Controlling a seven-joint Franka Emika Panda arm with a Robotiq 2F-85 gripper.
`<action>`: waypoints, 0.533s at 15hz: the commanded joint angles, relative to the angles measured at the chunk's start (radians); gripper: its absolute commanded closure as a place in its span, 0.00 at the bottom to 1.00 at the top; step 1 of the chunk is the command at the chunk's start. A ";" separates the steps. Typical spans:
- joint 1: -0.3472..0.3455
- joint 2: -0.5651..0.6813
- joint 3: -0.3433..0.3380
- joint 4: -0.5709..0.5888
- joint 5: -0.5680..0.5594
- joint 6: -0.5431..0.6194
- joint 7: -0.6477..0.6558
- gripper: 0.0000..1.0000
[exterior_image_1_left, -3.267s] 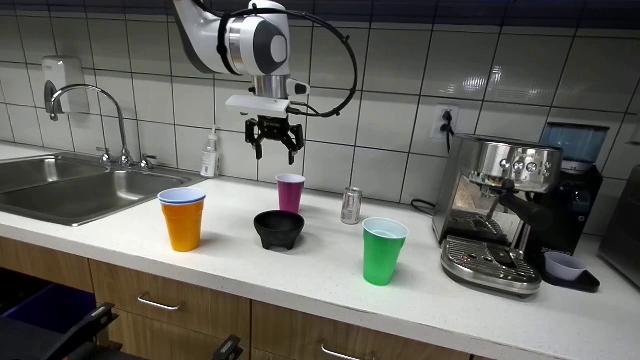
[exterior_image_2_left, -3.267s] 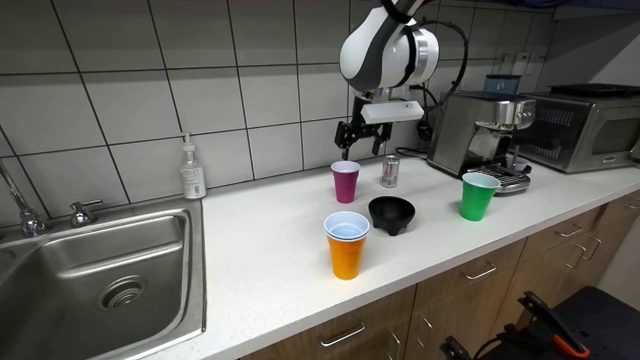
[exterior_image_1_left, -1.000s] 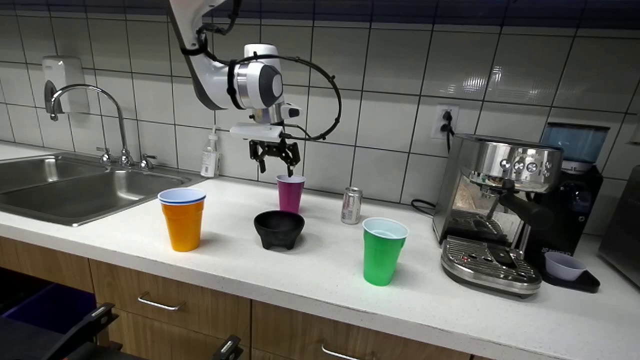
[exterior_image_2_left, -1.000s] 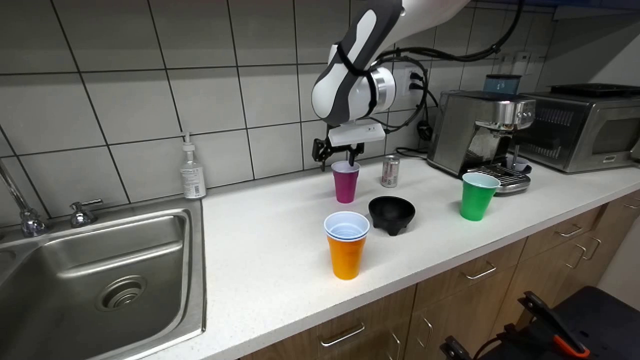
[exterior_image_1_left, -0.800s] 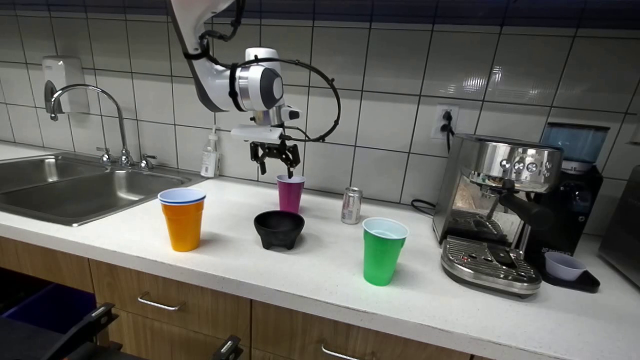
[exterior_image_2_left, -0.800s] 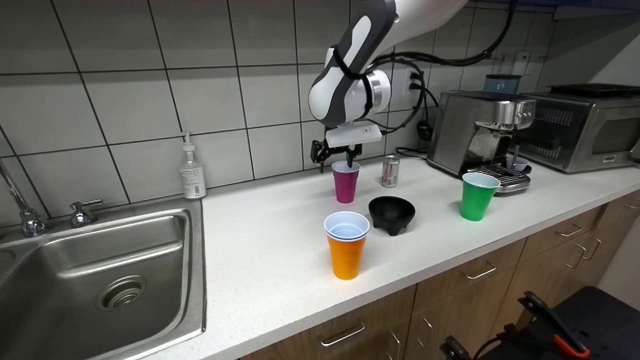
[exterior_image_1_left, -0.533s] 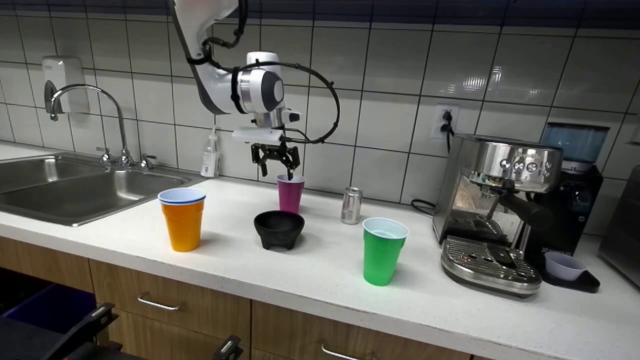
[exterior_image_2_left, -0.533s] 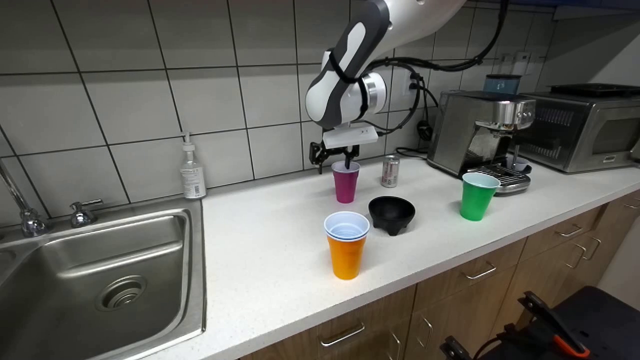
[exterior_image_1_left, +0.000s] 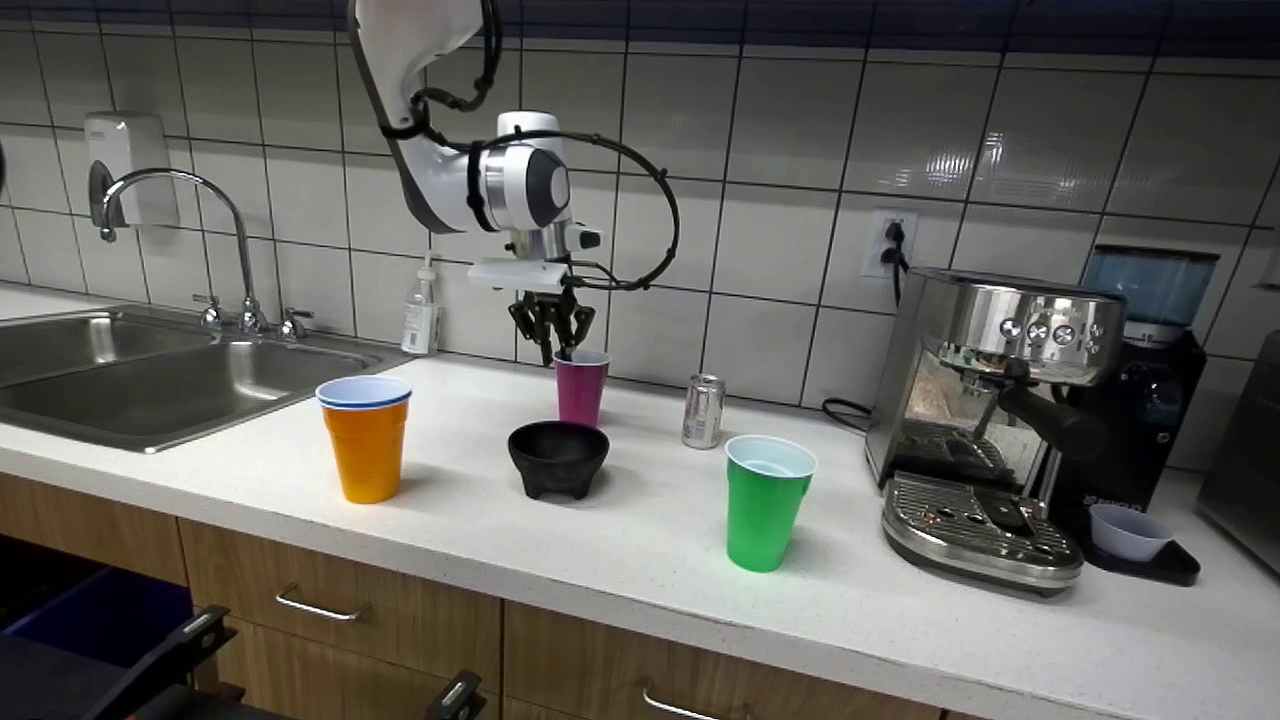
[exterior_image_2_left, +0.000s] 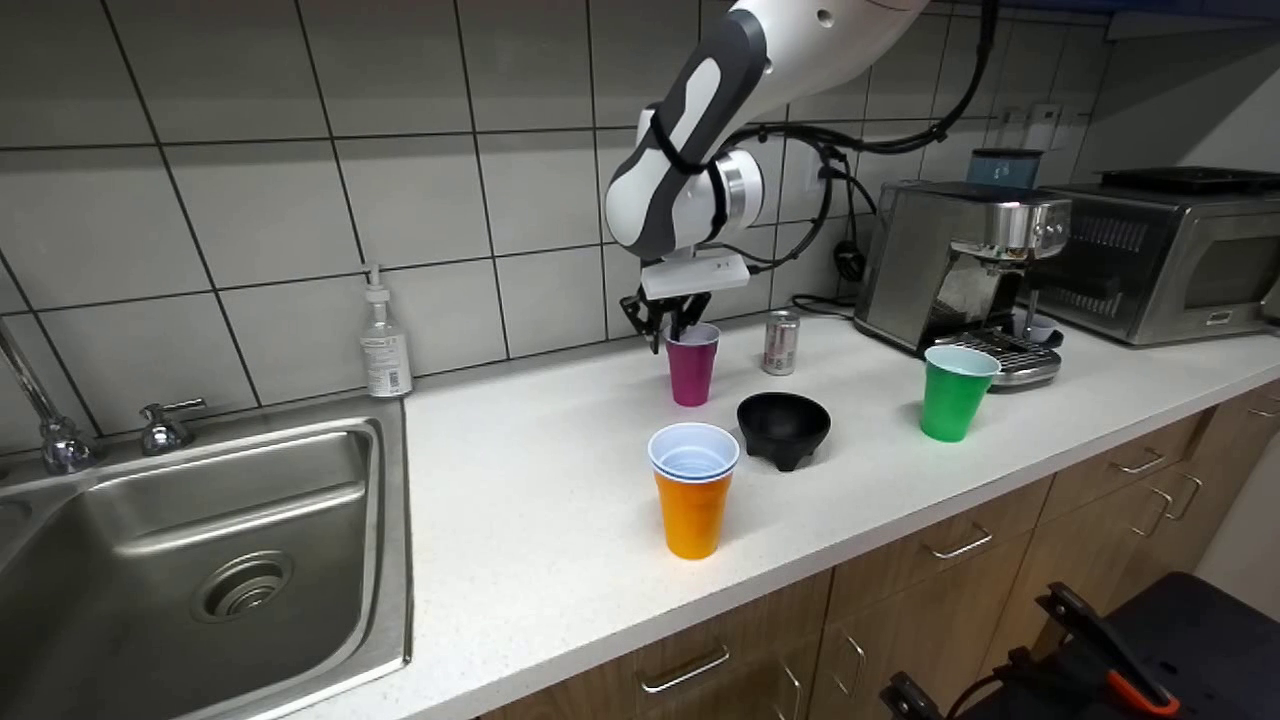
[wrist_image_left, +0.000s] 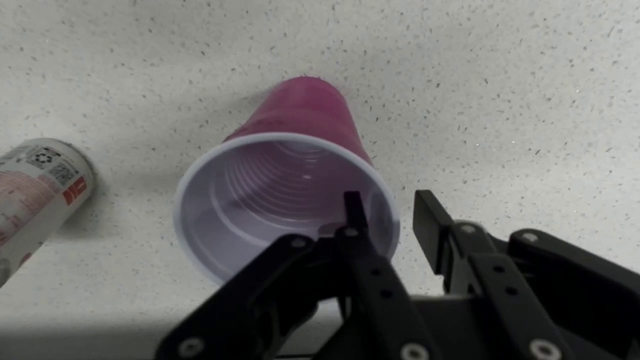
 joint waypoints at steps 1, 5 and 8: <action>0.008 0.022 -0.007 0.051 -0.008 -0.050 0.030 0.97; 0.010 0.018 -0.009 0.048 -0.011 -0.053 0.032 0.99; 0.017 -0.001 -0.014 0.021 -0.023 -0.036 0.030 0.99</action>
